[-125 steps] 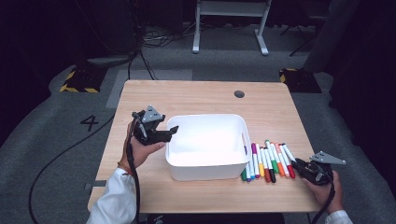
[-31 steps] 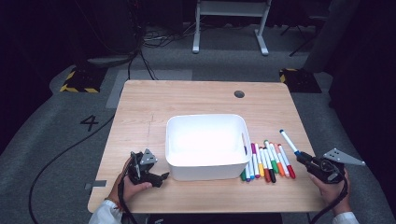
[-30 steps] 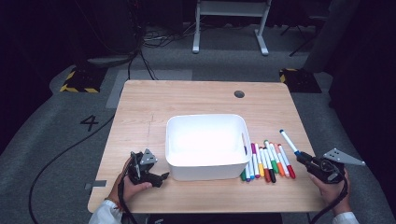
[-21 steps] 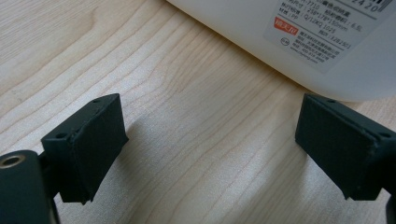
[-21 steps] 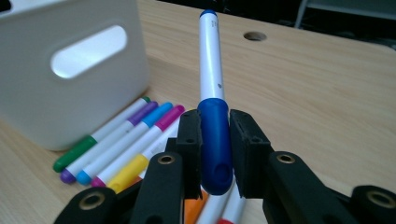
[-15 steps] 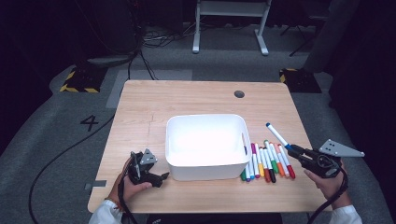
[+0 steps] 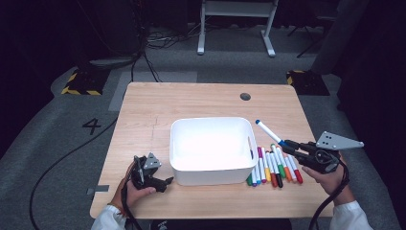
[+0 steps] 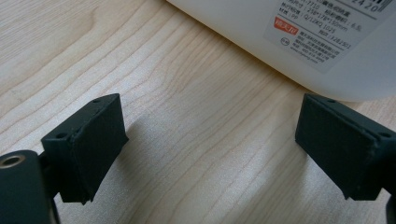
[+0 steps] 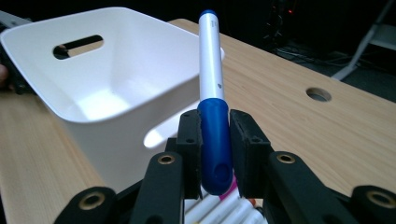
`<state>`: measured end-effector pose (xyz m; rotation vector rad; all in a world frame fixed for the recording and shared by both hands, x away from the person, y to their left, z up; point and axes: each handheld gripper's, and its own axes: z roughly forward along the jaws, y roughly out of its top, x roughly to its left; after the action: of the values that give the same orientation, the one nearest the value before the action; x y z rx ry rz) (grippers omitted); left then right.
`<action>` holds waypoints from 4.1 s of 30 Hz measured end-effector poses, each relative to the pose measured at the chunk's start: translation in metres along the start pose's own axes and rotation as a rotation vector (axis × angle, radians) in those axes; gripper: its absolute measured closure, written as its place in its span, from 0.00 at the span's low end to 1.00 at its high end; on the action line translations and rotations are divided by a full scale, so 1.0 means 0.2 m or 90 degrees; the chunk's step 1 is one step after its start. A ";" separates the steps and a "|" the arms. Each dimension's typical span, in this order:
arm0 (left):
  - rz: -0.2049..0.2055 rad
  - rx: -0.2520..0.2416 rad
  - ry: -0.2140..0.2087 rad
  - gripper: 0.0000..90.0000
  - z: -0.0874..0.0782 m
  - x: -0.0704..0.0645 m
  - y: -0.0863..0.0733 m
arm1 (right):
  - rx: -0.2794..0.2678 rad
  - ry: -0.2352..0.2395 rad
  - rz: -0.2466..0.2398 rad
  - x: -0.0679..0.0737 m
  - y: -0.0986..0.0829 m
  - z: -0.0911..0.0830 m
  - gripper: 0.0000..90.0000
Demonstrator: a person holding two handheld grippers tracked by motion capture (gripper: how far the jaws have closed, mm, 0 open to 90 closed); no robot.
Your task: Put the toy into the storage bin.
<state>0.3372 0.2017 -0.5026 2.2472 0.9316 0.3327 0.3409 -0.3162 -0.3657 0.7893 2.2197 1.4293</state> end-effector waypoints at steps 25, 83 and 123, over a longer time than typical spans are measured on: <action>0.000 -0.001 -0.001 0.10 0.00 0.00 0.00 | 0.060 0.137 -0.109 0.22 0.30 0.41 0.84; -0.002 -0.001 -0.004 0.10 0.00 0.00 0.00 | 0.143 0.166 -0.146 0.22 0.29 0.44 0.55; -0.003 -0.002 0.002 0.10 0.00 0.00 0.00 | 0.196 -0.138 0.041 -0.16 -0.43 -0.04 0.37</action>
<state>0.3364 0.2018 -0.5030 2.2422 0.9383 0.3348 0.3396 -0.3700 -0.4401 1.0687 2.2880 0.9839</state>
